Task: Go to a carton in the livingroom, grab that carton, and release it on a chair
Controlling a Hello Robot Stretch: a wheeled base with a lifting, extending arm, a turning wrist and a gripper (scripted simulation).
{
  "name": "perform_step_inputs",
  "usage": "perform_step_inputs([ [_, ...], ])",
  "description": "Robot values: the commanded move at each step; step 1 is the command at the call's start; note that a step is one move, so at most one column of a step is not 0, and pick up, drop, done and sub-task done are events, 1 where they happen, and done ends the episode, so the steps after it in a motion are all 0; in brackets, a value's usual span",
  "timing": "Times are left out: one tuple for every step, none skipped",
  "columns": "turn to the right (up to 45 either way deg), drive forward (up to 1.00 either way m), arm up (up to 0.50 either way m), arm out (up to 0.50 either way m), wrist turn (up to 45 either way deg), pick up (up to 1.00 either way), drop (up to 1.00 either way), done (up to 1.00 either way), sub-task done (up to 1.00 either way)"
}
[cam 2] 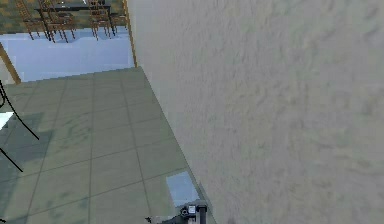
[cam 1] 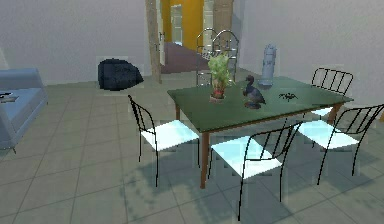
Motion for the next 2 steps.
perform_step_inputs([
  [0.0, 0.0, 0.0, 0.0, 45.0, 0.0, 0.0, 0.0, 0.0],
  [0.0, 0.0, 0.0, 0.0, 24.0, 0.0, 0.0, 0.0, 0.0],
])
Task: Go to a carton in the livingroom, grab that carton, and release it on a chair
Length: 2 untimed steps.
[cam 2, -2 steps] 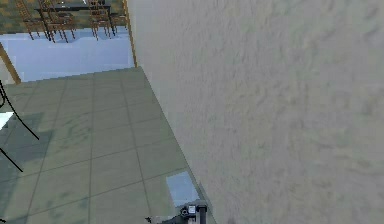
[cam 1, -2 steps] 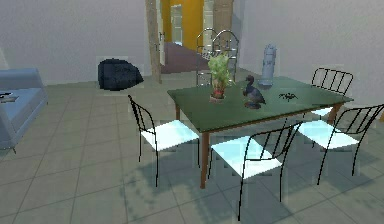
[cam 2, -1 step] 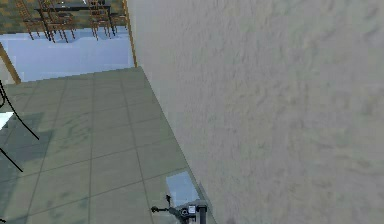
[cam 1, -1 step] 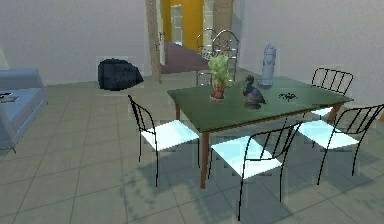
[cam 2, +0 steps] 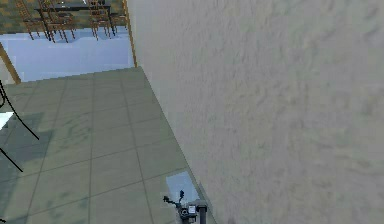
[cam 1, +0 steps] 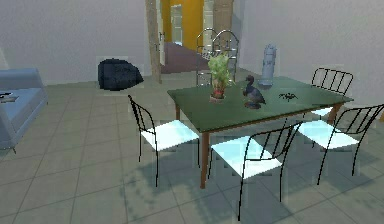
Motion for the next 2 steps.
perform_step_inputs([
  [0.0, 0.0, -0.3, 0.0, 0.0, 0.0, 0.0, 0.0, 0.0],
  [0.0, 0.0, 0.0, 0.0, 0.0, 1.0, 0.0, 0.0, 0.0],
])
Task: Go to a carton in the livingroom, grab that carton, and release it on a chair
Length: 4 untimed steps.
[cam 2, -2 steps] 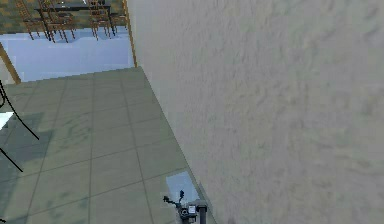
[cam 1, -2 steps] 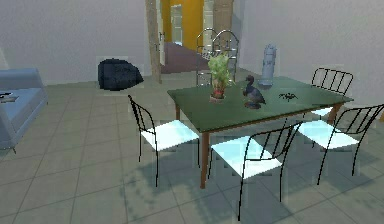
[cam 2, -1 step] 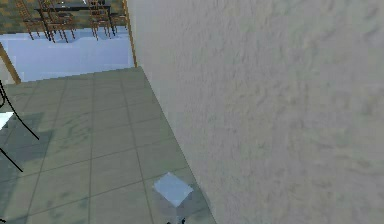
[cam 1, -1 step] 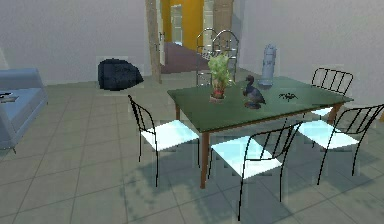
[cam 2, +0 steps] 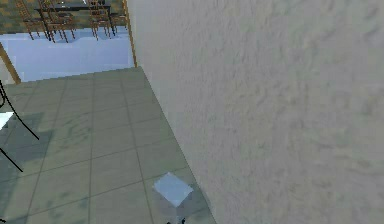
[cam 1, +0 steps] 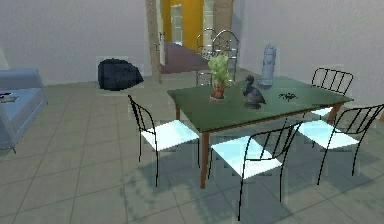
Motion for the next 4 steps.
perform_step_inputs([
  [0.0, 0.0, 0.1, 0.0, 0.0, 0.0, 0.0, 0.0, 0.0],
  [0.0, 0.0, 0.5, 0.0, 0.0, 0.0, 0.0, 0.0, 0.0],
  [0.0, 0.0, 0.48, 0.0, 0.0, 0.0, 0.0, 0.0, 0.0],
  [0.0, 0.0, 0.0, 0.0, -45.0, 0.0, 0.0, 0.0, 0.0],
])
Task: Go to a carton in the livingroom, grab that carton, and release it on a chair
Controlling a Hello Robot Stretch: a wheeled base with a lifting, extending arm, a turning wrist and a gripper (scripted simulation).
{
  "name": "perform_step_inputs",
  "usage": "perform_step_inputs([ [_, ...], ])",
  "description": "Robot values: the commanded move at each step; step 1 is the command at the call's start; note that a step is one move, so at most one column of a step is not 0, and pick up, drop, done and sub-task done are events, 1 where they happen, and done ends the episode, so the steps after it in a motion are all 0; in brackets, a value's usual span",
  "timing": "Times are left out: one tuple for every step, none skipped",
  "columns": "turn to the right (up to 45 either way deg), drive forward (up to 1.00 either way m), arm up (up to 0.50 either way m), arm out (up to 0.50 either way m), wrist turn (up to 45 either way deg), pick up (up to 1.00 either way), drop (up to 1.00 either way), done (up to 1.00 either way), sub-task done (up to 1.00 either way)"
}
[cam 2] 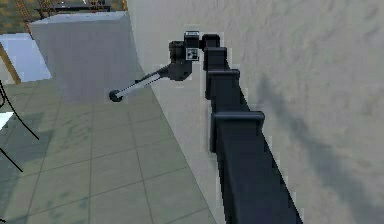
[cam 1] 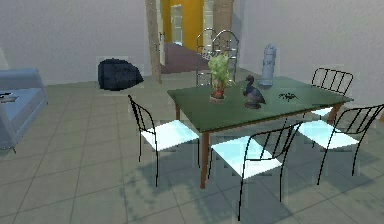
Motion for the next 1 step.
perform_step_inputs([
  [0.0, 0.0, 0.0, 0.0, -45.0, 0.0, 0.0, 0.0, 0.0],
])
